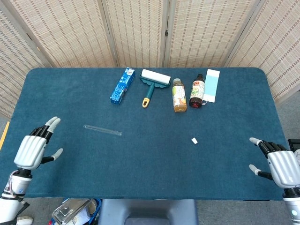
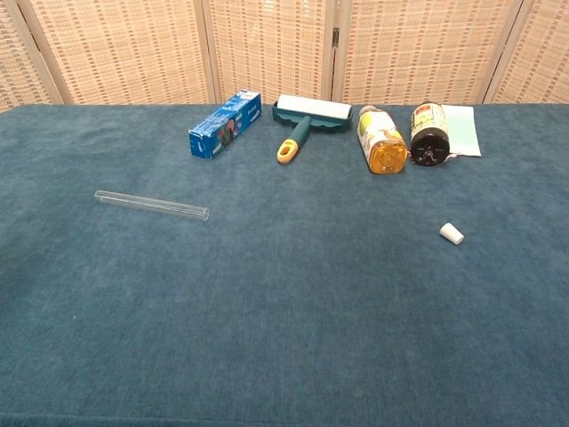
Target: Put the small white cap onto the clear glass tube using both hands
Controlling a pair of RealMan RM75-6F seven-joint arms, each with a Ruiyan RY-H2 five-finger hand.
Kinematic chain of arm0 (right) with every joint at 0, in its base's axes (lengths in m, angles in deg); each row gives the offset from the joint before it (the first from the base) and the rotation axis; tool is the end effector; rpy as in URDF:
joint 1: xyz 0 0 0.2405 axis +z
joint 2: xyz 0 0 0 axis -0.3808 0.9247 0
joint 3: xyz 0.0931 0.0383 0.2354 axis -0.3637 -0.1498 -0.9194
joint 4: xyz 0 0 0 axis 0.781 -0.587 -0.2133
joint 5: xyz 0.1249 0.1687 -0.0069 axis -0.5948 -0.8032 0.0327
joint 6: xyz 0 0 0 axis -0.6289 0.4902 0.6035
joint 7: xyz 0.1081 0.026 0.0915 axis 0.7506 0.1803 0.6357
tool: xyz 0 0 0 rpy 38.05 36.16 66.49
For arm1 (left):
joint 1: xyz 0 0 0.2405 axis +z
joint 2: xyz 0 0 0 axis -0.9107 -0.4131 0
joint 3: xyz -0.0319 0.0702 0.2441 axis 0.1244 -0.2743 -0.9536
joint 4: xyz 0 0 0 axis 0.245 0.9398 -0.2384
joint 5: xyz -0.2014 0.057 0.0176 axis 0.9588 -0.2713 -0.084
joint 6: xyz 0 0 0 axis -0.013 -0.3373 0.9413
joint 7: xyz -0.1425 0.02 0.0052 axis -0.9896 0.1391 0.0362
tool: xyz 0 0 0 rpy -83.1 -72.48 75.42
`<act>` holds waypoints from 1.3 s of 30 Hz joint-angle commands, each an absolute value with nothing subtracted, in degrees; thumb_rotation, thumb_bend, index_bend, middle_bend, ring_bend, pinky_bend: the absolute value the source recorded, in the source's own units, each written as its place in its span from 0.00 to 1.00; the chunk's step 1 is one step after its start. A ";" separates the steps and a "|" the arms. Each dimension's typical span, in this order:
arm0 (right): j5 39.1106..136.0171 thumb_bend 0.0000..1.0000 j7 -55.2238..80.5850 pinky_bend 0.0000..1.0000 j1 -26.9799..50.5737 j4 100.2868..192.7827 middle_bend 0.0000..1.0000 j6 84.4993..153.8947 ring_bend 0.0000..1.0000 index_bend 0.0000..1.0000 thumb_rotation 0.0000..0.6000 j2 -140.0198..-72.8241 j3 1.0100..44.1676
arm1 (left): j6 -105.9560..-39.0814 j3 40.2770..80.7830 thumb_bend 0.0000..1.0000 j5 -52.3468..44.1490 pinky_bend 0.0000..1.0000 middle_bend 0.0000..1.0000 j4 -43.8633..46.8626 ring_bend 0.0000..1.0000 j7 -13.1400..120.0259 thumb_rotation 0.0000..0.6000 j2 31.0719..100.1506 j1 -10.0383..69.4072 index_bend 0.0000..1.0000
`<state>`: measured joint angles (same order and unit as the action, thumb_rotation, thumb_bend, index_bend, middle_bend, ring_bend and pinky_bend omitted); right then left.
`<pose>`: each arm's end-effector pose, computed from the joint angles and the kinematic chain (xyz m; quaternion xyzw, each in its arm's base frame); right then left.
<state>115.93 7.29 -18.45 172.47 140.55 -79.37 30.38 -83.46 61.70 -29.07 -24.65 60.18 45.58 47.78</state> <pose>-0.2838 -0.1726 0.1837 0.6327 -0.3507 0.3806 0.5760 -0.2337 0.2611 0.1478 -0.6619 -0.3181 -0.4315 0.5239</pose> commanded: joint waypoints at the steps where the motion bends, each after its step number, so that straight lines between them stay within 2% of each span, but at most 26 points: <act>1: 115.85 0.14 7.07 0.43 -18.18 172.62 0.35 140.15 0.36 0.24 1.00 -79.52 30.38 | -76.09 64.05 0.24 -25.91 0.85 0.48 -23.87 0.66 60.48 1.00 45.94 42.37 0.09; 2: 115.83 0.14 7.02 0.43 -18.11 172.66 0.35 140.01 0.36 0.24 1.00 -79.56 30.42 | -74.30 64.46 0.24 -25.16 0.91 0.56 -23.71 0.72 60.62 1.00 46.00 41.10 0.11; 5: 115.63 0.14 6.81 0.43 -18.00 172.78 0.35 139.73 0.36 0.24 1.00 -79.58 30.48 | -70.17 65.76 0.24 -22.91 0.99 0.76 -21.87 0.86 61.95 1.00 47.67 37.33 0.19; 8: 115.66 0.14 6.56 0.43 -17.95 172.95 0.35 139.76 0.36 0.24 1.00 -79.48 30.49 | -66.56 66.51 0.24 -20.59 1.00 0.89 -19.51 0.96 62.91 1.00 49.95 34.07 0.26; 11: 115.68 0.14 6.48 0.43 -17.85 173.10 0.35 139.64 0.36 0.24 1.00 -79.33 30.54 | -64.29 67.03 0.24 -18.74 1.00 0.98 -16.52 1.00 64.39 1.00 52.55 31.31 0.31; 19: 115.42 0.14 6.65 0.43 -16.99 173.64 0.35 138.41 0.36 0.24 1.00 -78.43 30.40 | -58.11 66.91 0.24 -12.75 1.00 1.00 -8.87 1.00 68.93 1.00 59.48 24.99 0.36; 26: 114.69 0.14 6.53 0.43 -16.55 173.59 0.35 137.37 0.36 0.24 1.00 -78.69 30.50 | -56.28 66.44 0.24 -8.24 1.00 1.00 -1.87 1.00 72.62 1.00 65.62 21.52 0.38; 39: 113.60 0.14 6.97 0.43 -15.94 172.94 0.35 136.39 0.36 0.24 1.00 -78.64 30.34 | -50.94 64.61 0.24 0.41 1.00 1.00 6.36 1.00 77.65 1.00 72.05 17.02 0.42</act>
